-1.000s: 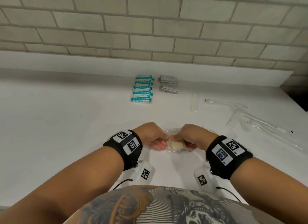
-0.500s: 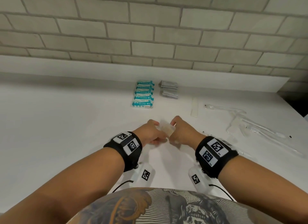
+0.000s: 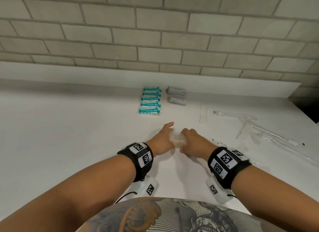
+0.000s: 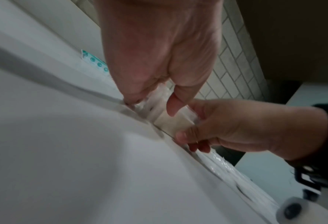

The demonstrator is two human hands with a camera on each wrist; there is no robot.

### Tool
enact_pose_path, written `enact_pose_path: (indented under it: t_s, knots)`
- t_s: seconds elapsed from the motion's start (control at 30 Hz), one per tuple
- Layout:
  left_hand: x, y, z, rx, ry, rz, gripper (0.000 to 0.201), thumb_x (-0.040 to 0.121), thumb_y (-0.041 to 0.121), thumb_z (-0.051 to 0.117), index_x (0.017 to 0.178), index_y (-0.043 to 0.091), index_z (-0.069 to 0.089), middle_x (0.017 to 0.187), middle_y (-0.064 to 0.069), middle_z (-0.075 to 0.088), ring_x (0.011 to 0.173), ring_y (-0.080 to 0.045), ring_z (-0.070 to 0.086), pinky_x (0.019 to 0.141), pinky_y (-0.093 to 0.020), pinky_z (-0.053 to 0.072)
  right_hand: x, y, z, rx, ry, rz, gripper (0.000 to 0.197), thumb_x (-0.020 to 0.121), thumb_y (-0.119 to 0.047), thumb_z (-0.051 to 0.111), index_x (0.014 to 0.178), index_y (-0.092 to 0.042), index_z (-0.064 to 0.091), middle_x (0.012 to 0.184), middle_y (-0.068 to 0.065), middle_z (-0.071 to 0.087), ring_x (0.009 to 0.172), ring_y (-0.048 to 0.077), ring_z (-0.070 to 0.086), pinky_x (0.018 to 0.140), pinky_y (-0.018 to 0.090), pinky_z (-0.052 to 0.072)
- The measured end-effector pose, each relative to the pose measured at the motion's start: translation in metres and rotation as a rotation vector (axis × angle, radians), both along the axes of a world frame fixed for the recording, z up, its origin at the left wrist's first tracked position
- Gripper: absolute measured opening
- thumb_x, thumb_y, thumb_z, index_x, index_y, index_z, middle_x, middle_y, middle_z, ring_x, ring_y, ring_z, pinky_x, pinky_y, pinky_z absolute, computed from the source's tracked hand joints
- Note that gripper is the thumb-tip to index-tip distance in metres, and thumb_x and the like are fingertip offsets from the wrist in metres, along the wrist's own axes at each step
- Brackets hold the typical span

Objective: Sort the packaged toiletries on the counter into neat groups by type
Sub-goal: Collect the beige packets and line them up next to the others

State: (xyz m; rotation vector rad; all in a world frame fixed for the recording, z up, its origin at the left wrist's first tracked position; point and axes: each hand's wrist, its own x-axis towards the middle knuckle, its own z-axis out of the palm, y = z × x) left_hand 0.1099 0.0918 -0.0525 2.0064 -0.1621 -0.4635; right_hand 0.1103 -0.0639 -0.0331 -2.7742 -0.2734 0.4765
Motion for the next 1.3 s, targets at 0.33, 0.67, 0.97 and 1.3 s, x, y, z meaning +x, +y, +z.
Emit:
enact_pose_path:
  t_s: [0.33, 0.67, 0.97, 1.3]
  knots:
    - [0.000, 0.000, -0.008, 0.122, -0.119, -0.006, 0.079, 0.086, 0.003, 0.062, 0.149, 0.017, 0.016, 0.133, -0.013, 0.046, 0.109, -0.020, 0.053, 0.091, -0.019, 0.040, 0.003, 0.004, -0.004, 0.003, -0.074, 0.087, 0.034, 0.088, -0.023, 0.063, 0.115, -0.010, 0.047, 0.106, 0.005, 0.045, 0.081, 0.021, 0.050, 0.070, 0.030, 0.038]
    - [0.006, 0.005, -0.006, 0.277, -0.172, -0.059, 0.063, 0.086, 0.013, 0.061, 0.139, 0.016, 0.027, 0.117, -0.011, 0.059, 0.104, -0.026, 0.061, 0.093, -0.034, 0.048, 0.006, 0.002, 0.003, -0.105, -0.089, 0.159, 0.036, 0.083, -0.034, 0.064, 0.113, -0.017, 0.051, 0.108, 0.002, 0.054, 0.093, 0.022, 0.054, 0.076, 0.032, 0.040]
    - [0.043, 0.011, 0.019, 0.294, -0.168, -0.078, 0.063, 0.089, 0.011, 0.061, 0.140, 0.020, 0.026, 0.108, -0.003, 0.054, 0.095, -0.019, 0.055, 0.086, -0.026, 0.043, 0.040, -0.006, 0.024, 0.188, -0.076, 0.068, 0.014, 0.092, -0.018, 0.054, 0.102, -0.014, 0.063, 0.096, 0.003, 0.063, 0.089, 0.021, 0.056, 0.074, 0.030, 0.042]
    - [0.100, -0.034, -0.010, -0.406, 0.221, 0.493, 0.035, 0.089, 0.017, 0.058, 0.122, 0.003, 0.057, 0.112, -0.020, 0.067, 0.100, -0.034, 0.066, 0.092, -0.044, 0.053, 0.095, -0.010, -0.001, 0.793, 0.067, -0.487, 0.014, 0.095, -0.012, 0.050, 0.088, -0.010, 0.061, 0.085, 0.011, 0.065, 0.063, 0.020, 0.061, 0.053, 0.024, 0.043]
